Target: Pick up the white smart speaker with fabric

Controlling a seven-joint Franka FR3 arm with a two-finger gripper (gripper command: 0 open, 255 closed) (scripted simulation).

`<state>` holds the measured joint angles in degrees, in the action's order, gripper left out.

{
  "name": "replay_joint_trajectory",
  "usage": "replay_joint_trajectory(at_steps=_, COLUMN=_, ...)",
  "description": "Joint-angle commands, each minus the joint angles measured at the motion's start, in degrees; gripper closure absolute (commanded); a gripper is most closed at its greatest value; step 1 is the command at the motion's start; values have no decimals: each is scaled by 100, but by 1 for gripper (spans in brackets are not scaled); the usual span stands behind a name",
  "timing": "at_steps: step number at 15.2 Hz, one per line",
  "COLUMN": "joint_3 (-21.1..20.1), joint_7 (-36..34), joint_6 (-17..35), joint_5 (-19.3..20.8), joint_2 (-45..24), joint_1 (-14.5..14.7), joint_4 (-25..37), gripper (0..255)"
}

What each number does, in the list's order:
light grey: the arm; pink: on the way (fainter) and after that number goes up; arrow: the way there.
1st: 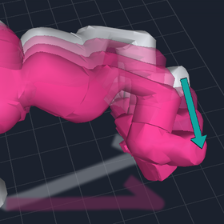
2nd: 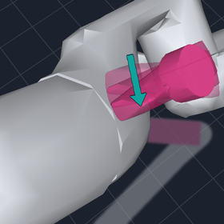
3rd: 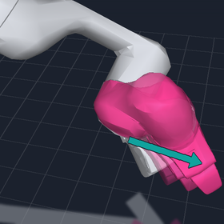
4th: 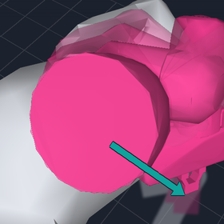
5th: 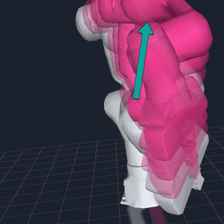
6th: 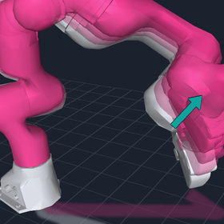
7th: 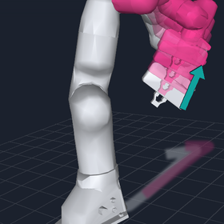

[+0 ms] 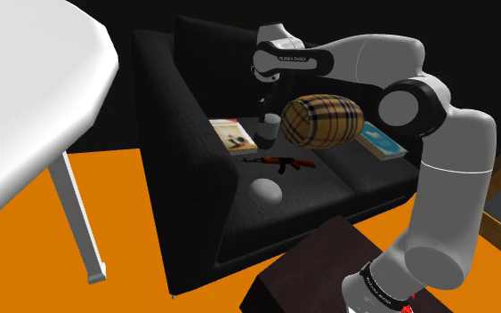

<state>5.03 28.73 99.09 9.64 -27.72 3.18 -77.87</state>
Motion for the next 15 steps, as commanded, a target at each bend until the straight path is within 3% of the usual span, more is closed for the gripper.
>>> replay_joint_trajectory(at_steps=1, joint_3=3, joint_7=9, joint_6=-71, joint_5=-1, joint_2=-13, joint_1=-1, joint_4=60, gripper=255)
replay_joint_trajectory(at_steps=15, joint_3=17, joint_7=204, joint_6=-1175, joint_5=-22, joint_2=-98, joint_1=0, joint_4=1267, gripper=255)
